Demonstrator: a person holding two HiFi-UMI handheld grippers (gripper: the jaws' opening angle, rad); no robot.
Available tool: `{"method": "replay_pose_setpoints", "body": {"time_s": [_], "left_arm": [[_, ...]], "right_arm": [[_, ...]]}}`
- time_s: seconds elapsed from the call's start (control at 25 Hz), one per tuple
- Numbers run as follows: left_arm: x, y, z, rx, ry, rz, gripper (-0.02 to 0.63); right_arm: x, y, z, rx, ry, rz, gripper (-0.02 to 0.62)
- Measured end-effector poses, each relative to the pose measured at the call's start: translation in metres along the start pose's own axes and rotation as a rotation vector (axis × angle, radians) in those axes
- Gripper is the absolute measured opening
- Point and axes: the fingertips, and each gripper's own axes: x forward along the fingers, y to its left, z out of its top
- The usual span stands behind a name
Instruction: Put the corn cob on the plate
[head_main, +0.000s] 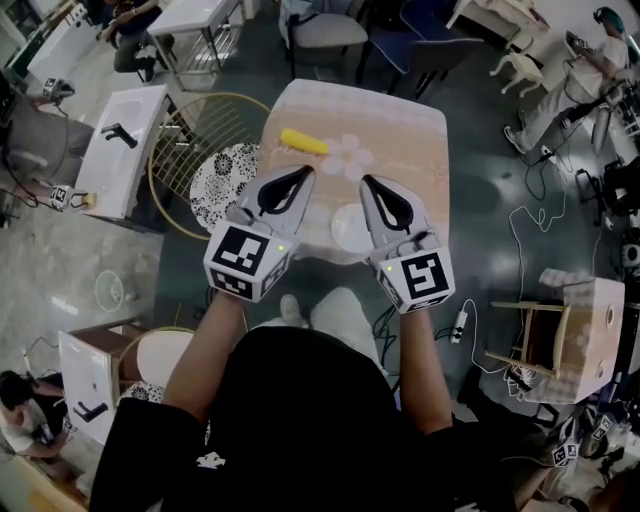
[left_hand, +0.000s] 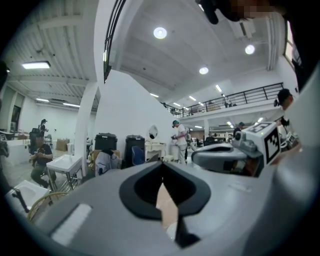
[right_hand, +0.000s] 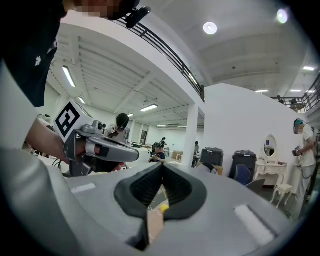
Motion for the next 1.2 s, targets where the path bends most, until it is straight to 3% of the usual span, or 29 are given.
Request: {"method": "replay_pose_setpoints", "body": {"time_s": [0.32,1.2], "left_arm": [[0.033,0.004,-0.004,-0.011,0.028,0.016,0.006],[0.136,0.029,-0.003,-0.036,0.051,0.166,0.006]], "right_arm": [[0.01,-0.037,-0.009,0.01,0.0,-0.007,0.0],[0.054,-0.143,-0.045,0.039,0.007,0.135,0.0]]}}
